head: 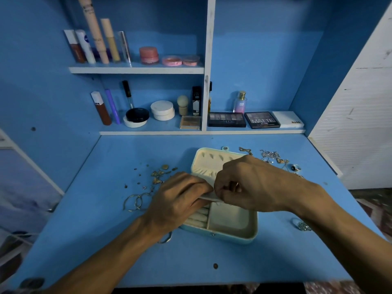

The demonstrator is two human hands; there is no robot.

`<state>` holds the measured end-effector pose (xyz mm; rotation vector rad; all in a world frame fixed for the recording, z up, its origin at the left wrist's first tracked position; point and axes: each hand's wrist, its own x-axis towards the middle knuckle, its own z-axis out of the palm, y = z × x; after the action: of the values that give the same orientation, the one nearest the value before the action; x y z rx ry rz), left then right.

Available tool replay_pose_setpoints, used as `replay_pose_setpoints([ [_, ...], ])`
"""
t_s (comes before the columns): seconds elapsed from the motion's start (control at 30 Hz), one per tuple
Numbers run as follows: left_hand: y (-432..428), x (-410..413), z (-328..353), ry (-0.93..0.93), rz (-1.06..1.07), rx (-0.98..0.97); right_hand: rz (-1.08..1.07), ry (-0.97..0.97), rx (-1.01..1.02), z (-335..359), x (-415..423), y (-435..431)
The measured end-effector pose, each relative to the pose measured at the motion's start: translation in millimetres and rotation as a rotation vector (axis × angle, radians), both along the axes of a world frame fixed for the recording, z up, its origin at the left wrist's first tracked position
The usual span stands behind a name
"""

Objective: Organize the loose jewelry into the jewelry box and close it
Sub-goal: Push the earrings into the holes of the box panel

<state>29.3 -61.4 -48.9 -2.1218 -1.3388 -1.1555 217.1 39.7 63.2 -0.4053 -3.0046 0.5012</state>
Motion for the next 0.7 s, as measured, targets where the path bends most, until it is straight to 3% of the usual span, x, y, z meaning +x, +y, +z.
replay_pose_setpoints([
  [0.17,0.2,2.1,3.1,-0.028,-0.012,0.023,-0.051,-0.003,-0.128,5.0,2.5,4.9],
  [0.7,-2.5,3.4,5.4,0.027,0.009,0.022,-0.045,-0.103,-0.045,8.9,-6.0,2.4],
])
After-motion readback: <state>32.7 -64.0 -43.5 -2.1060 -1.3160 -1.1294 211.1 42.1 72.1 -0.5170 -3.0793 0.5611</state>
